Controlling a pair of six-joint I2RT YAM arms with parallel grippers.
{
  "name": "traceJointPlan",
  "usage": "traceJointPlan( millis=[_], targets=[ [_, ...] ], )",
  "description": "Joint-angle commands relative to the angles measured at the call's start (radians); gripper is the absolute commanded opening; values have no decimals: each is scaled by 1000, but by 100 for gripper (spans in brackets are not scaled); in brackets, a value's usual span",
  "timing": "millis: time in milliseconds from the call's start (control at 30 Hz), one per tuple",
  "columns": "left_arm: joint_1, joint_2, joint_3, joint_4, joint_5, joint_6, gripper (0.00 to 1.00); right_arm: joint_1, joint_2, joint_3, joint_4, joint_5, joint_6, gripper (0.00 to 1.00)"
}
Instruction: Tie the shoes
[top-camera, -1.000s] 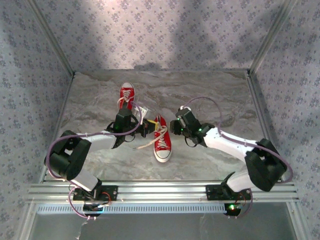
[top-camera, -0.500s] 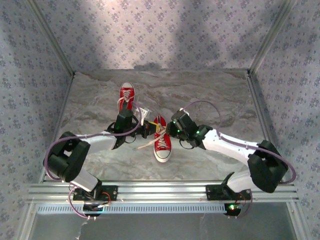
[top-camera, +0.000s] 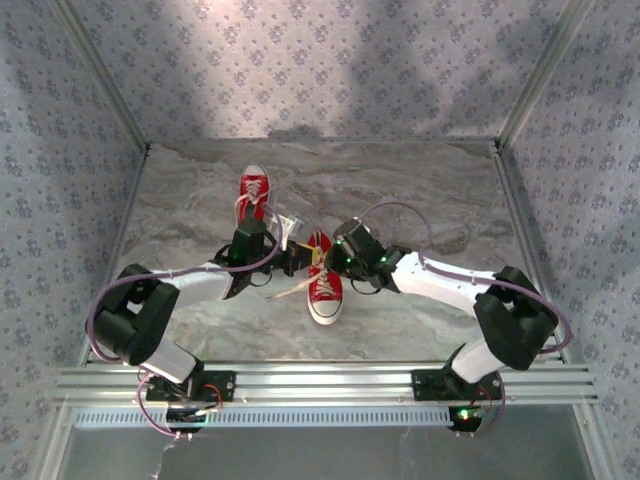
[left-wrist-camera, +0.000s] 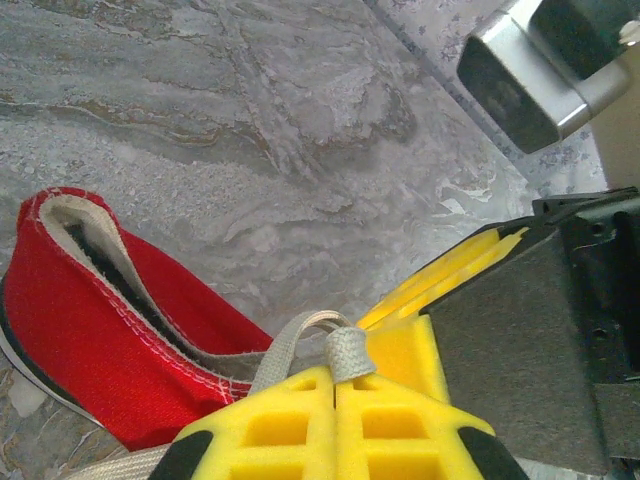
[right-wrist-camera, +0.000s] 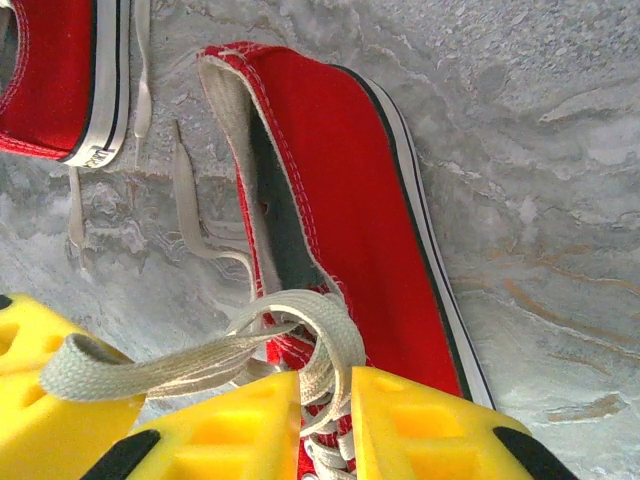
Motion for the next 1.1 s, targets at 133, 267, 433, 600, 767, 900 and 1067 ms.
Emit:
traceJointPlan(
  millis=[133,267,433,600,767,900,1067],
  targets=[
    [-6,-30,6,15,8,2,0,-14,37,43,21,-20,9,22],
    [-7,-31,4,15,11,0,0,-17,50,46,29,-23,7,23],
    [-7,-33,1,19,15,-1,0,-22,71,56,17,-19,5,28],
    [-7,-38,-2,25,5,-7,0,-25,54,48,5,-4,-4,37],
    [-4,-45,-11,45,-8,-25,0,-1,-57,20,-8,81,-21,38],
    [7,-33,-17,83,-12,-71,0,15,-66,34,-23,79,-23,29],
    [22,10,-14,126,8,-125,0,18,-26,58,-33,68,-14,25]
  ],
)
